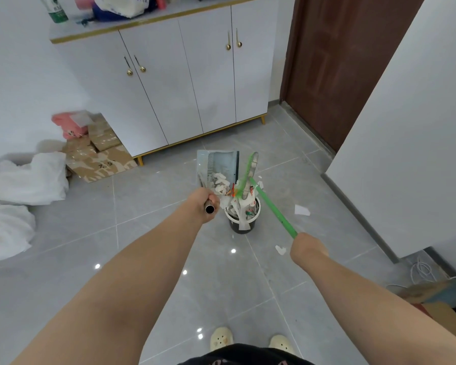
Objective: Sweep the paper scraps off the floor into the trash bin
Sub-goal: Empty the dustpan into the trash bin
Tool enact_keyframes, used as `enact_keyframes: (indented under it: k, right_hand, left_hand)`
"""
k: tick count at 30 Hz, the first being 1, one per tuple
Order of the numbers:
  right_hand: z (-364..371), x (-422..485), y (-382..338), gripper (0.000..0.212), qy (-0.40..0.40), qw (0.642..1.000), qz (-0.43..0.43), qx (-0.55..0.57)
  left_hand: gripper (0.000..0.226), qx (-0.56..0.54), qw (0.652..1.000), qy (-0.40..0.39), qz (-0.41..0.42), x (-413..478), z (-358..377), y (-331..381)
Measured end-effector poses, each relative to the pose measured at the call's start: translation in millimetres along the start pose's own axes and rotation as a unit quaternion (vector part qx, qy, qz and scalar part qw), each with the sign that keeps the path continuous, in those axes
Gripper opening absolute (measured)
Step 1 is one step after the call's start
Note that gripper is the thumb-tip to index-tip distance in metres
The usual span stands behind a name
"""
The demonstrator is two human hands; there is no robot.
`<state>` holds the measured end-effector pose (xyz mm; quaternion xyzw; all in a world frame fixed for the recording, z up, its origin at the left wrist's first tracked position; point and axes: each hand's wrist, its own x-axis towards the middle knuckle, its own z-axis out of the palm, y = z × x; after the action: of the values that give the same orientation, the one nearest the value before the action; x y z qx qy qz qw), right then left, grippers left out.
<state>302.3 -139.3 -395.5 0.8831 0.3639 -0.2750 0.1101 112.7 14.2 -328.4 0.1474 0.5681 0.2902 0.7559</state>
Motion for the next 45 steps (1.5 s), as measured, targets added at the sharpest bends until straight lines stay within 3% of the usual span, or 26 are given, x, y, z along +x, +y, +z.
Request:
enact_keyframes:
  k: [9, 18, 28, 45]
  right_hand:
    - [0, -4, 7, 0.032, -0.010, 1.000, -0.016, 0.023]
    - [14, 4, -24, 0.033, -0.027, 0.999, -0.017, -0.043]
    - [22, 37, -67, 0.041, -0.084, 0.987, -0.084, -0.112]
    - [18, 4, -44, 0.033, -0.029, 0.997, -0.038, -0.058]
  left_hand:
    - [0.026, -0.039, 0.999, -0.012, 0.003, -7, -8, 1]
    - [0.023, -0.077, 0.997, -0.006, 0.007, -7, -23, 3]
    - [0.024, -0.106, 0.994, 0.028, -0.015, 4, -60, -4]
    - [0.022, -0.102, 0.994, 0.004, -0.036, -15, -68, 0]
